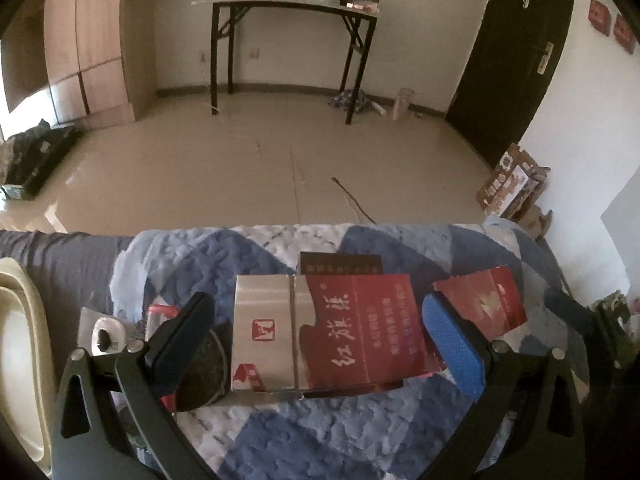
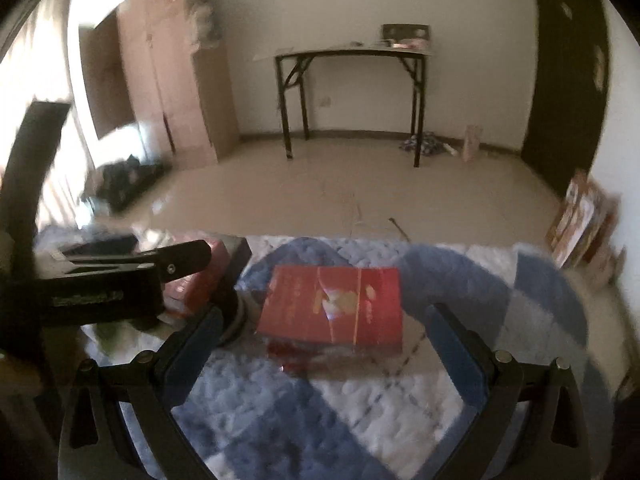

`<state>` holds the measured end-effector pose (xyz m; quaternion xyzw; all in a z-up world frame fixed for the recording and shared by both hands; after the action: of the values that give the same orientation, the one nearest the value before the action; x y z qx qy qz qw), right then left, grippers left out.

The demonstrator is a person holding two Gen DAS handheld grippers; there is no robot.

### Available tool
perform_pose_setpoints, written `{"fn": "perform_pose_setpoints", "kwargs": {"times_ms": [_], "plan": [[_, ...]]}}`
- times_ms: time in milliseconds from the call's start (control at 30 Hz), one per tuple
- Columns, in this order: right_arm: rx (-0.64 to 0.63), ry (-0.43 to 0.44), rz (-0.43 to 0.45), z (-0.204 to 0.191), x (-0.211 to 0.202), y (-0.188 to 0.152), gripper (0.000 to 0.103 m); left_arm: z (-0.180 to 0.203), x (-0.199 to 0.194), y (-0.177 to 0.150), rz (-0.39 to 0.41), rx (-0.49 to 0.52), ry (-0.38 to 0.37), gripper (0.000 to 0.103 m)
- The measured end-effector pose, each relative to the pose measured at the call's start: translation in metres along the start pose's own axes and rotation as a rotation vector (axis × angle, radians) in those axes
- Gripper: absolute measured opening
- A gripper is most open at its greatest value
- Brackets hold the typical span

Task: Organize rigid objects
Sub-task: 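Grasp the white-and-red carton with the left tool while the right tool grasps a red carton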

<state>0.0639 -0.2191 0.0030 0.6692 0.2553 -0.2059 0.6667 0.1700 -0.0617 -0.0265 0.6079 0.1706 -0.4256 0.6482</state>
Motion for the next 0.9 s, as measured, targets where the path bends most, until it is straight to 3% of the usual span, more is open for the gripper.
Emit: {"fn": "perform_pose_setpoints", "kwargs": {"times_ms": [167, 367, 500, 767, 800, 833, 900], "plan": [[-0.04, -0.024, 0.005, -0.005, 0.01, 0.011, 0.103, -0.016, -0.001, 0.008, 0.012, -0.07, -0.025, 0.103], [-0.049, -0.021, -0.007, -0.014, 0.025, 0.012, 0.102, -0.002, 0.005, 0.002, -0.019, -0.016, -0.027, 0.103], [-0.032, -0.016, -0.016, -0.011, 0.032, 0.01, 0.102, 0.002, 0.007, 0.0, -0.037, 0.015, 0.011, 0.103], [-0.028, -0.019, -0.047, -0.005, 0.044, 0.008, 0.102, 0.003, 0.022, -0.007, -0.079, 0.025, 0.032, 0.103], [-0.03, -0.023, -0.049, -0.003, 0.046, 0.009, 0.102, 0.003, 0.024, -0.007, -0.082, 0.026, 0.031, 0.101], [-0.031, -0.027, -0.05, -0.002, 0.046, 0.01, 0.102, 0.002, 0.024, -0.008, -0.082, 0.026, 0.036, 0.093], [-0.025, -0.019, -0.046, -0.001, 0.049, 0.01, 0.099, 0.001, 0.023, -0.007, -0.074, 0.022, 0.041, 0.091]]}}
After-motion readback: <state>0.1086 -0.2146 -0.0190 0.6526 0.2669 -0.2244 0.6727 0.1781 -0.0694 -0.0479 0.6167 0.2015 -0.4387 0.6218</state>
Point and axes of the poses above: each gripper's, at about its wrist camera, not at the fingertips, and x roughly the way its jaws point, z to its right, y to its top, the point moved 7 cm from there along x, roughly the way its jaws point, and after that the axes turned 2 degrees about -y, right-handed, at the moved point
